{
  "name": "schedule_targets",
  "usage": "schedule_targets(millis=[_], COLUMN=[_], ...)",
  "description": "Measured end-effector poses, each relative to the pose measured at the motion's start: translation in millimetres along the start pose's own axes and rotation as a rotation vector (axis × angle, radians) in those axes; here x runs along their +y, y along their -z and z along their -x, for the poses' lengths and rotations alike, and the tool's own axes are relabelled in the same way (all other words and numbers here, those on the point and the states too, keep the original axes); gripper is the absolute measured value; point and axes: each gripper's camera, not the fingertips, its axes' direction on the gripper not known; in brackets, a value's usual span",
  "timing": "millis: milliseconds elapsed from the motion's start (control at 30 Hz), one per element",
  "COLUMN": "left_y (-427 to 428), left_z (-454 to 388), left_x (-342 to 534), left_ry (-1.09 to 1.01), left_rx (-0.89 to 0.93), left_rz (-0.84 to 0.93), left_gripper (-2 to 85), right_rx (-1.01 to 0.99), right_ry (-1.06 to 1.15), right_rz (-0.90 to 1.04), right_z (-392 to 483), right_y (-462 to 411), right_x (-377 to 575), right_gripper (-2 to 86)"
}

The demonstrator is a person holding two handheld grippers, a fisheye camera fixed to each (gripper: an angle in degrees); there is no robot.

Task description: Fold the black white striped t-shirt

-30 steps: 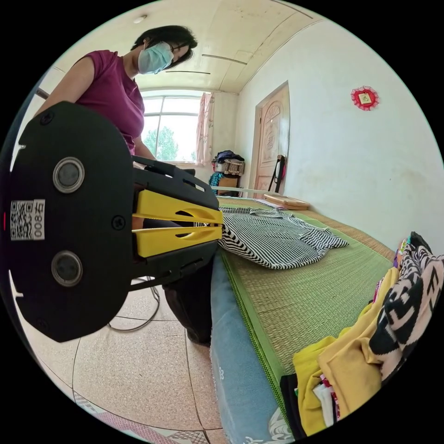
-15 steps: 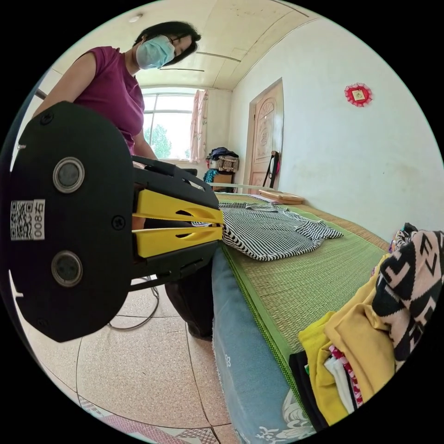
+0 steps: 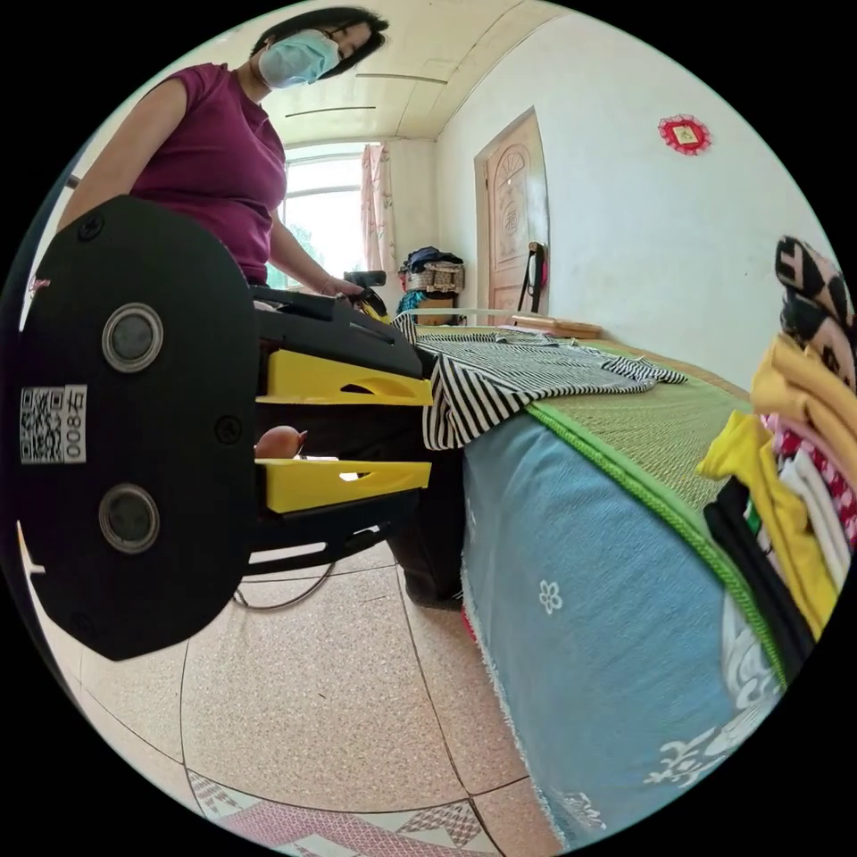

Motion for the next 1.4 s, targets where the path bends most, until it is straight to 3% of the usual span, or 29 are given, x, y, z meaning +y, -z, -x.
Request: schedule_targets(millis=[400,967,1400], left_y=[-7.6,-12.0,-2.1], left_z=[-28.4,-48.2,-53.6], left_x=[-6.0,-3.4,12.5], left_ry=[0.030,0.070,0.081], left_rx=[-0.043,-0.042,-0.005], left_rz=[0.027,0.023,-0.004], left_gripper=[0.3,0.4,0.2], right_rx=[-0.172,-0.360,-0.382], right_ry=[0.007,-0.066,-0.026], right_rz=[-0.034,-0.135,-0.118], right_z=[-43.4,-85.8,-75.5], right_y=[-51.6,-60.9,-55.4], right_x=[-19.6,-20.0,-13.2], right_gripper=[11.4,10.8,2.5])
